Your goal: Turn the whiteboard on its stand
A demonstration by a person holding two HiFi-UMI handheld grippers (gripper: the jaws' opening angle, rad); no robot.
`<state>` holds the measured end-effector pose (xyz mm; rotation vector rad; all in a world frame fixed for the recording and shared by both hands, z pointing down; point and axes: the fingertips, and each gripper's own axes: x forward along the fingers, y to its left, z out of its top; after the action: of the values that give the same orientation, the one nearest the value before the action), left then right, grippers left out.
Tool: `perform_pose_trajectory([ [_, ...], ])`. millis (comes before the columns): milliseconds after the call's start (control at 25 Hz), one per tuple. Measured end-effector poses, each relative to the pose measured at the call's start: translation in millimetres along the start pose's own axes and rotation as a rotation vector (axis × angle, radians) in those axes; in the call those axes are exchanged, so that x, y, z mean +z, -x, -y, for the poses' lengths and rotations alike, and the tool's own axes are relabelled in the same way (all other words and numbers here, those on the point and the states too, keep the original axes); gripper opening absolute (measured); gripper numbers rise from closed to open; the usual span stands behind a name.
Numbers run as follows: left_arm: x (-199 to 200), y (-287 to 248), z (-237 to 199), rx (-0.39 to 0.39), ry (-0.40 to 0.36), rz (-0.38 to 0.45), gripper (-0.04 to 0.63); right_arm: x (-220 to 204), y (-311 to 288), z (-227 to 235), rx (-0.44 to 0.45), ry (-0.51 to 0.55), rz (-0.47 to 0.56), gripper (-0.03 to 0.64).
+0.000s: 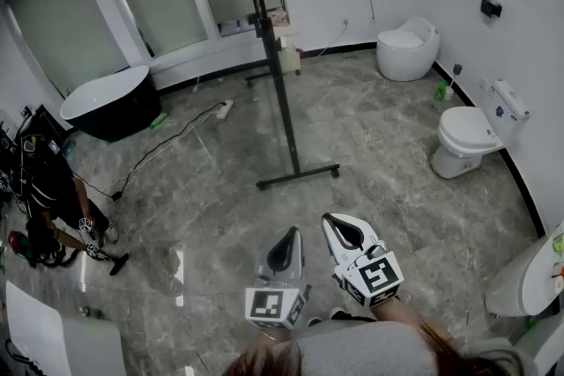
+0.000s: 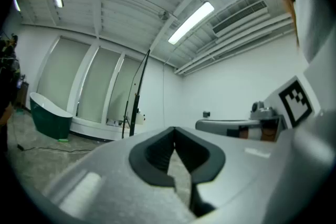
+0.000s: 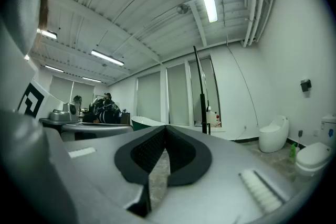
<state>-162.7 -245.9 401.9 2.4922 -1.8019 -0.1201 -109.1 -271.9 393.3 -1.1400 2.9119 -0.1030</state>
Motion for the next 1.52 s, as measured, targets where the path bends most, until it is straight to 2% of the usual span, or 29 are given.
perform_pose_trajectory([
  [480,-4,3,3,-0.005,0.006,-0.006,0.002,-6,5,-6,0.031,0.005,0.005,0.003],
  [720,-8,0,9,-0.011,0.017,-0.009,0.002,-3,9,4,0.011,0.006,0.038,-0.006],
  [1000,-15,-18,9,0.022,0.018,-0.002,0.002,-3,2,27,-0.002,-0.001,0.015,-0.006],
  [1200,-23,-24,8,0.057,0.031,-0.012,0.002,-14,-7,33,0.057,0.011,0.021,-0.006],
  [1520,-26,-54,-17,0.074,0.035,-0.007,0.002,-18,-39,52,0.060,-0.009,0.006,-0.006],
])
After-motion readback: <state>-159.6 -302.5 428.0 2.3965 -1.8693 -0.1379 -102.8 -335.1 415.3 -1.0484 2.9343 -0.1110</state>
